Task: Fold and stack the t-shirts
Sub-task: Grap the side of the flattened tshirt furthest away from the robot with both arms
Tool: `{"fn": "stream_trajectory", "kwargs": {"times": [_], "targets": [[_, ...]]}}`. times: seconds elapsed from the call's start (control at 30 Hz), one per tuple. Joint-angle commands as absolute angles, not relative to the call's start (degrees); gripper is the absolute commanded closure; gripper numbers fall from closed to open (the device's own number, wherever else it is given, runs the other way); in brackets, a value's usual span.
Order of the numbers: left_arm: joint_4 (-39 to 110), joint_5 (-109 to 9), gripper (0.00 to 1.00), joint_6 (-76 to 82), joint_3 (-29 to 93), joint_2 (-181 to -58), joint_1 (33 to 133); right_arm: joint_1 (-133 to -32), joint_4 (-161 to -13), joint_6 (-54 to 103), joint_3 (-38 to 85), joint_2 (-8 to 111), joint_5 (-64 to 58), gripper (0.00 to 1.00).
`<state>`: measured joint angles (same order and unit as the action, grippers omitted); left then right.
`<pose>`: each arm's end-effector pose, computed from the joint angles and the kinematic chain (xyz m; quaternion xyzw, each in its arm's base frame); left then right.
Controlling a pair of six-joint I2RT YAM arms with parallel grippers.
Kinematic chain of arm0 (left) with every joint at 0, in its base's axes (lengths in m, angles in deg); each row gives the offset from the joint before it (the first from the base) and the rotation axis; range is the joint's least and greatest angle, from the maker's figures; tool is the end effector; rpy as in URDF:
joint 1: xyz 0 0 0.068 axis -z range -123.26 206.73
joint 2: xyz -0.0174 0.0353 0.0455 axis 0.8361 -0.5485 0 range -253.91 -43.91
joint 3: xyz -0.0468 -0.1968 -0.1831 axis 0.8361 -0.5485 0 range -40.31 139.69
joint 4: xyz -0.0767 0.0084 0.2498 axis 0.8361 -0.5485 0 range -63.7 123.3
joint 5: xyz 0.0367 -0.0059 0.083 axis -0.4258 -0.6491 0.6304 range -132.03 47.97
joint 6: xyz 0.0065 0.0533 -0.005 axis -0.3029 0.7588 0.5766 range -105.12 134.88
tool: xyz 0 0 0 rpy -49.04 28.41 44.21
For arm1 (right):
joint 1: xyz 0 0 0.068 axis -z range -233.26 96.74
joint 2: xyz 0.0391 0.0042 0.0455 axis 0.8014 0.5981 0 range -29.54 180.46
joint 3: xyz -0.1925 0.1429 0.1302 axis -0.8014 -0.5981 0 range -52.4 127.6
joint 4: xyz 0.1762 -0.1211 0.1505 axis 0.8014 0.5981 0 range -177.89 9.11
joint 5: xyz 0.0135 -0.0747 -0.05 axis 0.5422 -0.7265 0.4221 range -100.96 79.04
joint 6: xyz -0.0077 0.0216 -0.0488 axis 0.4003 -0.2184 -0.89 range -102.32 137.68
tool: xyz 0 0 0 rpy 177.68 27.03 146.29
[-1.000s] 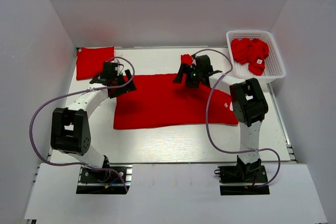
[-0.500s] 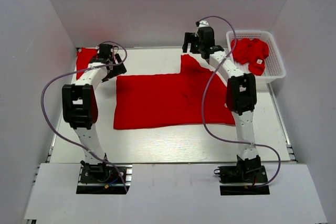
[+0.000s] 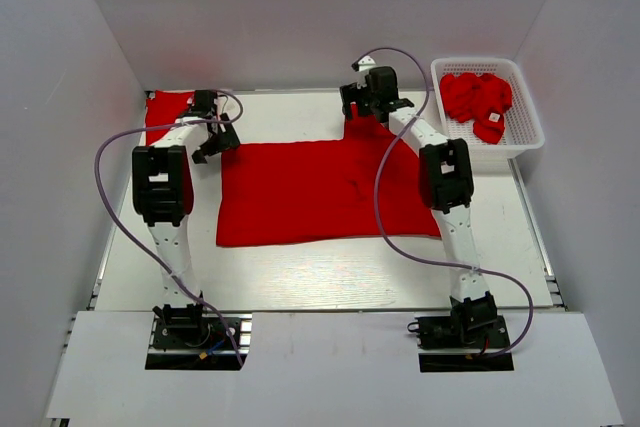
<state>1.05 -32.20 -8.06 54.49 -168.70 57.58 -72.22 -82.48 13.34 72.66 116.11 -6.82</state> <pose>0.4637 -0.0009 0.1633 -0.2055 0.9454 0.0322 0.2510 0.5543 0.1930 0.1844 -0.1899 0.8262 0.0978 0.5213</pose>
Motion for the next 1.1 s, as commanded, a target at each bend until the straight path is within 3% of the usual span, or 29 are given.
{"fn": "stream_trajectory", "kwargs": {"times": [0.0, 0.13, 0.27, 0.37, 0.4, 0.47, 0.5, 0.57, 0.83, 1.07], "targets": [[1.8, -33.1, 0.00, -7.4, 57.2, -170.1, 57.2, -72.9, -83.6, 9.2, 71.7, 113.1, -6.6, 0.10], [4.1, -33.1, 0.00, -7.4, 57.8, -171.4, 57.2, -72.7, -83.8, 9.8, 70.0, 112.3, -6.3, 0.10], [6.2, -34.6, 0.10, -7.4, 57.2, -171.4, 56.6, -72.6, -83.9, 10.7, 68.9, 111.4, -7.0, 0.10], [7.9, -37.5, 0.25, -6.8, 56.5, -172.1, 56.6, -72.8, -84.1, 10.8, 68.0, 110.8, -6.7, 0.10], [8.5, -38.1, 0.39, -6.3, 55.4, -172.1, 56.6, -72.9, -83.6, 10.3, 68.4, 110.7, -6.7, 0.10], [9.7, -40.6, 0.56, -5.5, 53.2, -172.1, 56.6, -73.4, -82.9, 8.6, 68.7, 110.8, -7.4, 0.11], [10.2, -41.3, 0.80, -5.5, 52.5, -172.1, 56.6, -73.8, -82.2, 6.6, 69.0, 110.6, -7.8, 0.13], [11.1, -41.3, 1.00, -5.5, 50.6, -171.4, 56.6, -74.5, -81.7, 5.3, 68.7, 110.6, -10.2, 0.14], [15.7, -41.3, 1.00, -4.5, 45.9, -168.2, 56.6, -75.9, -80.7, 0.1, 67.9, 110.6, -13.4, 0.16], [16.8, -40.8, 1.00, -4.5, 44.1, -166.3, 56.6, -76.7, -80.6, -3.5, 70.4, 113.4, -16.8, 0.29]]}}
